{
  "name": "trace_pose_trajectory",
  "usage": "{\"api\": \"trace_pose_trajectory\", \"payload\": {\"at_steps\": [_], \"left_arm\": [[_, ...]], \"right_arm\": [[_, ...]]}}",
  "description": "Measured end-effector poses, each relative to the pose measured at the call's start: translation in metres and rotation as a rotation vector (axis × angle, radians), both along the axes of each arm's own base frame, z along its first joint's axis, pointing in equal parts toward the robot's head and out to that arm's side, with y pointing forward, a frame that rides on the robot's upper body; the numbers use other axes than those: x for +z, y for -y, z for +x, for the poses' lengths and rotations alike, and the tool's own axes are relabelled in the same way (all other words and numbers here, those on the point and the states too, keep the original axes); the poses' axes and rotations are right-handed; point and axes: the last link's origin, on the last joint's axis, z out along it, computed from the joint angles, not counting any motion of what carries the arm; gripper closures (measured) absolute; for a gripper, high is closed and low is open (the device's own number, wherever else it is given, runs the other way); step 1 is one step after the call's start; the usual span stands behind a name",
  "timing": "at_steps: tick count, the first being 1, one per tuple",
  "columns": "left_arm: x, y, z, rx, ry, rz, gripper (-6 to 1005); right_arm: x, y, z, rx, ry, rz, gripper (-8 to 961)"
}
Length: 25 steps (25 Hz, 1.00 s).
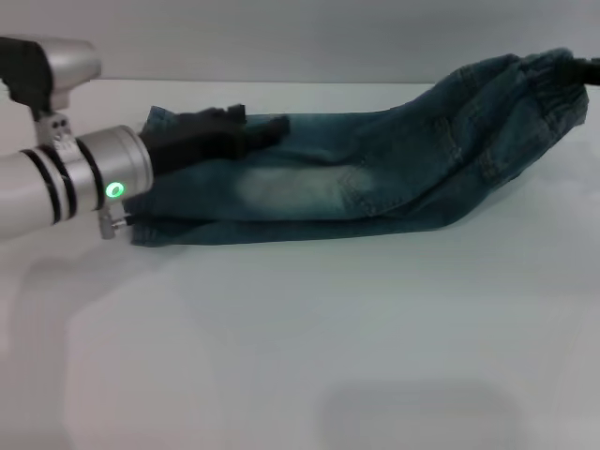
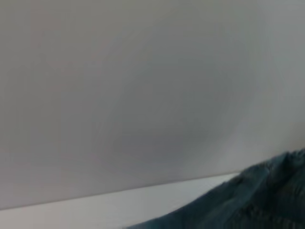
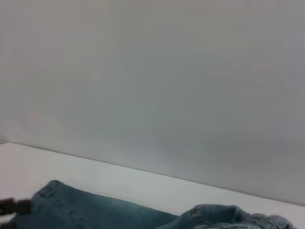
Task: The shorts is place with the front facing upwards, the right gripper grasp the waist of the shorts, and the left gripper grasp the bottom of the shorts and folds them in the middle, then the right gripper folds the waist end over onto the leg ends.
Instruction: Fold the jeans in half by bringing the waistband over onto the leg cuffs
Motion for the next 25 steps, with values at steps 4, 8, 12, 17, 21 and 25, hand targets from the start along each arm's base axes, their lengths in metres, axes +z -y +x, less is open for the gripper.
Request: {"api": "trace_pose_trajectory", "payload": {"at_steps": [4, 8, 12, 17, 21, 25], "left_arm": [[-0.013, 0.0, 0.0, 0.007, -0.061, 0.004, 199], [-0.028, 0.002, 0.004, 0.001, -0.112, 0.014, 199], [-0.04, 0.004, 0.011, -0.02, -0.126, 0.03, 199], [-0.047, 0.005, 0.018, -0.048, -0.139, 0.074, 199], [-0.051, 0.005, 0.02, -0.059, -0.158, 0.091, 199], [-0.058, 0.003, 0.024, -0.066, -0.205, 0.104, 199]], "right_arm": [[0.006, -0.006, -0.014, 0.034, 0.003, -0.025, 950], [0.005, -0.009, -0.029, 0.076, -0.002, -0.063, 951], [0.001, -0.008, -0.041, 0.112, -0.009, -0.108, 951], [-0.002, -0.009, -0.053, 0.152, 0.006, -0.145, 951], [0.002, -0.009, -0.065, 0.192, 0.017, -0.166, 951], [0.009, -0.006, -0.076, 0.223, 0.028, -0.174, 951]]}}
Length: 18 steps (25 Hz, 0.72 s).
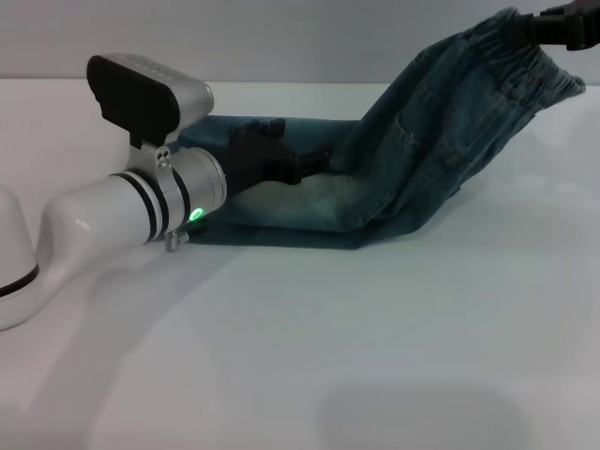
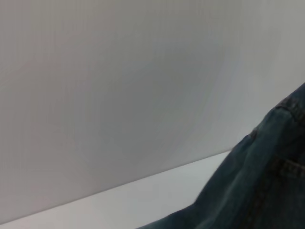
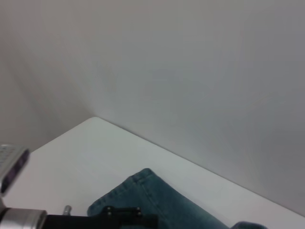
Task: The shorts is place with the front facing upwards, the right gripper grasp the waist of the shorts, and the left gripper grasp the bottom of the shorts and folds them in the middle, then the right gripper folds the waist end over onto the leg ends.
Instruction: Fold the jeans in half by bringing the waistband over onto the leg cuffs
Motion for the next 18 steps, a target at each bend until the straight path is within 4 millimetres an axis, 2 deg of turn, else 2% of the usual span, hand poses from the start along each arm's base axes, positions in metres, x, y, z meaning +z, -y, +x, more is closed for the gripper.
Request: {"api": "trace_pose_trajectory", "payload": {"at_steps": [9, 18], "left_arm": [[-0.008, 0.0, 0.003, -0.008, -0.04, -0.015, 199], [-0.02, 0.009, 0.009, -0.052, -0.061, -0.061, 199]], "right_arm": [[0.011, 0.009, -0.01, 0.042, -0.038, -0.008, 950], [0.015, 0.008, -0.009, 0.04, -0.043, 0.002, 950]]}}
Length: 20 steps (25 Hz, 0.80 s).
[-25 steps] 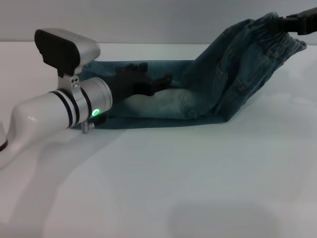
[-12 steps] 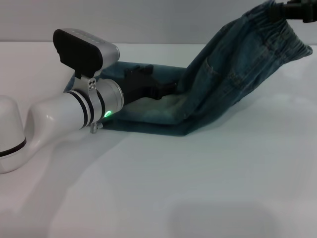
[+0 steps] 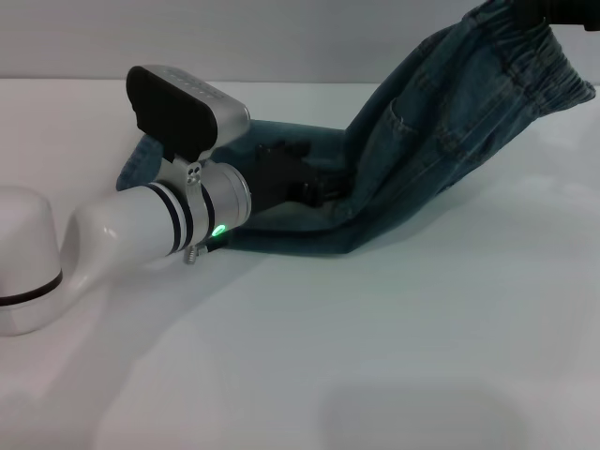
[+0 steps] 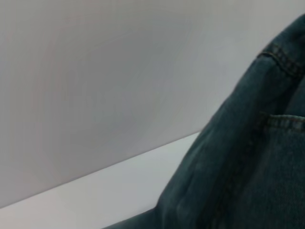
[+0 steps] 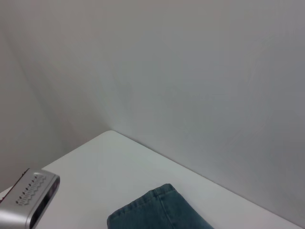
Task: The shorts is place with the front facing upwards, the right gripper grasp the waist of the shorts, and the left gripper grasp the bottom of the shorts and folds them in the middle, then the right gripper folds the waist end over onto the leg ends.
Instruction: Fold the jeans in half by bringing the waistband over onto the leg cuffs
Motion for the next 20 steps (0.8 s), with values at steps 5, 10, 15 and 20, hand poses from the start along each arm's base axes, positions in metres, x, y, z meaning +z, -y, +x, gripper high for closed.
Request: {"api": "trace_pose_trajectory", "payload": {"at_steps": [5, 10, 15, 20], "left_arm": [[-0.004, 0.005, 0.002, -0.018, -0.001, -0.024, 199], [-0.009, 0.011, 0.004, -0.037, 0.007, -0.058, 199], [-0.014, 0.018, 0.007, -0.05, 0.025, -0.089, 199], [-0.02, 0.025, 0.01, -0.077, 0.024, -0.123, 199]], "right_arm": [[0.001, -0.001, -0.002, 0.005, -0.001, 0.002, 950], [-0.003, -0.004, -0.004, 0.003, -0.007, 0.002, 950], [-0.009, -0.007, -0.006, -0.001, -0.015, -0.005, 950], [-0.015, -0.011, -0.011, 0.007, -0.027, -0.018, 950]]}}
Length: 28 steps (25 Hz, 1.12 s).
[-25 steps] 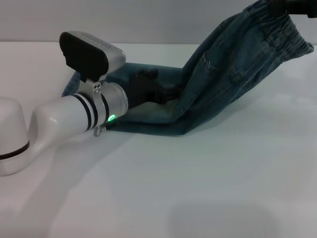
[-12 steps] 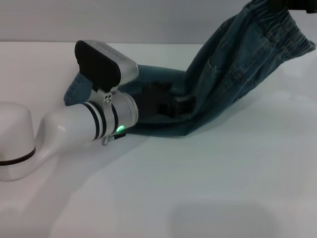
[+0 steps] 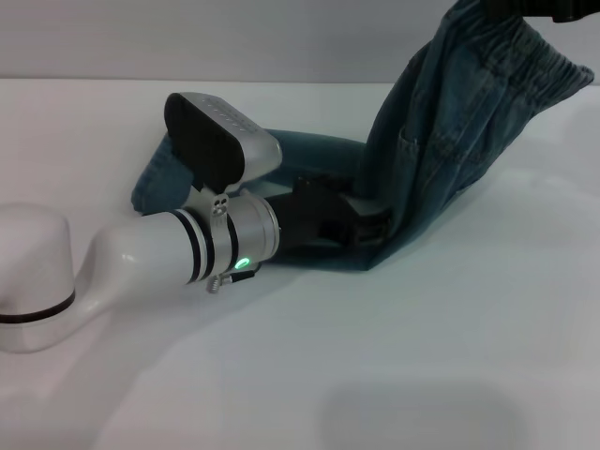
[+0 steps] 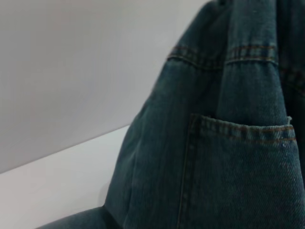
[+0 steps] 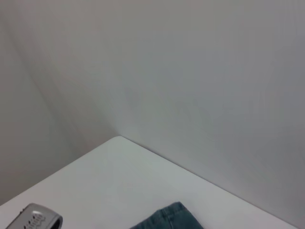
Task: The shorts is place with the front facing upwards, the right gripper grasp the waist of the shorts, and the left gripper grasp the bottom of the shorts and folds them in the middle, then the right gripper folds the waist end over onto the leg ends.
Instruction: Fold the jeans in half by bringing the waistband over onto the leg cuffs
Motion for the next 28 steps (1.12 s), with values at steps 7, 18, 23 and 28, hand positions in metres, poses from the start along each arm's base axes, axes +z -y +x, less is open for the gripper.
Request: {"api": "trace_pose_trajectory", "payload": {"at_steps": [7, 18, 23, 28], "left_arm": [[-0.003, 0.005, 0.006, -0.026, 0.01, -0.023, 199], [-0.008, 0.013, 0.014, -0.063, 0.018, -0.052, 199], [-0.011, 0.017, 0.015, -0.074, 0.016, -0.064, 199], [-0.013, 0.019, 0.014, -0.079, 0.013, -0.075, 199]], "right_arm": [[-0.007, -0.004, -0.014, 0.035, -0.008, -0.012, 951], [-0.031, -0.01, -0.031, 0.075, -0.029, -0.083, 951], [-0.039, -0.013, -0.037, 0.087, -0.036, -0.107, 951], [-0.047, -0.013, -0.039, 0.09, -0.043, -0.121, 951]]}}
